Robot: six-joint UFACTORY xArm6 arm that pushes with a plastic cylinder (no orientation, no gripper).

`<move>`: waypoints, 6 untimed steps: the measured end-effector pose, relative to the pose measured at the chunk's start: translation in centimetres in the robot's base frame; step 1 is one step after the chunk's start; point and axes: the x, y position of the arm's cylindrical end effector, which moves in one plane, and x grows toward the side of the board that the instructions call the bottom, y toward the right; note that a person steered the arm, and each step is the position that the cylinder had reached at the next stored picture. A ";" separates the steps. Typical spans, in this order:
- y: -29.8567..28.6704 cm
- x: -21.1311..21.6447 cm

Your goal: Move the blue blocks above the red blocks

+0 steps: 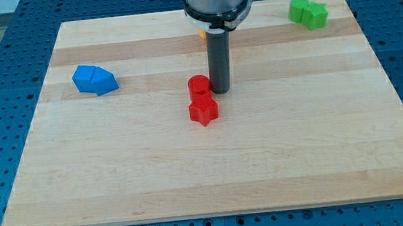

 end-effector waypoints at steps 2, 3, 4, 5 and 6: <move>1.1 -4.5; -2.0 -5.5; -6.7 -4.0; -9.9 -6.7; -15.3 -7.0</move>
